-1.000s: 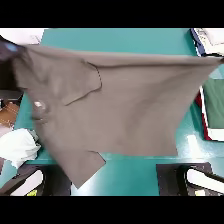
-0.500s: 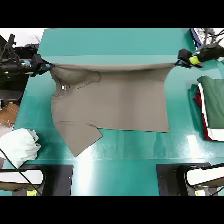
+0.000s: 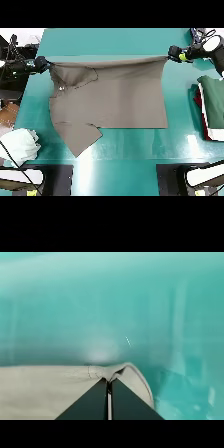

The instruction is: Fold the shirts.

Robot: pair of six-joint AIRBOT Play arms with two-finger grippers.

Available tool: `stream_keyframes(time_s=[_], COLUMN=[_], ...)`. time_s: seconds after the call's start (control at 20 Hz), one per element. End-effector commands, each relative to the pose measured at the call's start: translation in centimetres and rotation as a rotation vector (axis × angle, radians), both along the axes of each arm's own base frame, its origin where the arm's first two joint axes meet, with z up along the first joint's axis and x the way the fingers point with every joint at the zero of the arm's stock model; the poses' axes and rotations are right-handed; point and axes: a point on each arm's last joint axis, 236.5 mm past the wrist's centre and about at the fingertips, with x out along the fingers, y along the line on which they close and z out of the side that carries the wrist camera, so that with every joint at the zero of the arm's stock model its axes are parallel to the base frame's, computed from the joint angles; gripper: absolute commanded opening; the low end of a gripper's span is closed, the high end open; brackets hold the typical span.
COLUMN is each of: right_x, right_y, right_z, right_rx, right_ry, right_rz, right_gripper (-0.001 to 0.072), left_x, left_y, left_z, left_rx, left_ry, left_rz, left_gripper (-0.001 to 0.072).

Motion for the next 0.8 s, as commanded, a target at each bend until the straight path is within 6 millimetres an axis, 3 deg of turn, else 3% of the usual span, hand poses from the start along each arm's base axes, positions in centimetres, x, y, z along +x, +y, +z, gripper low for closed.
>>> stream_keyframes(time_s=[0.0, 0.1, 0.3, 0.45, 0.65, 0.7, 0.75], right_x=[-2.8, -4.8, -7.7, -8.8, -9.9, -10.1, -10.2], right_y=[0.4, 1.4, 3.1, 4.1, 5.1, 5.1, 5.1], right_z=[-2.4, -3.6, -7.3, -9.8, -11.0, -10.9, -10.8], right_rx=[-0.092, -0.130, -0.149, -0.125, -0.097, -0.098, -0.098], right_ry=[0.139, 0.226, 0.348, 0.388, 0.428, 0.435, 0.441], right_rz=[0.062, 0.107, 0.147, 0.146, 0.152, 0.155, 0.158], right_gripper=[0.0018, 0.0018, 0.0018, 0.0018, 0.0025, 0.0110, 0.0321], left_x=[-2.5, -4.7, -8.6, -9.8, -10.9, -11.3, -11.8], left_y=[-0.7, -1.0, 0.6, 1.5, 1.1, 1.0, 0.9], left_z=[-2.3, -4.0, -7.0, -8.0, -8.3, -8.4, -8.4], left_rx=[0.081, 0.131, 0.259, 0.311, 0.296, 0.292, 0.291], left_ry=[0.089, 0.170, 0.329, 0.382, 0.419, 0.432, 0.448], left_rz=[-0.116, -0.200, -0.294, -0.319, -0.349, -0.359, -0.372], left_gripper=[0.0030, 0.0031, 0.0030, 0.0031, 0.0031, 0.0033, 0.0138])
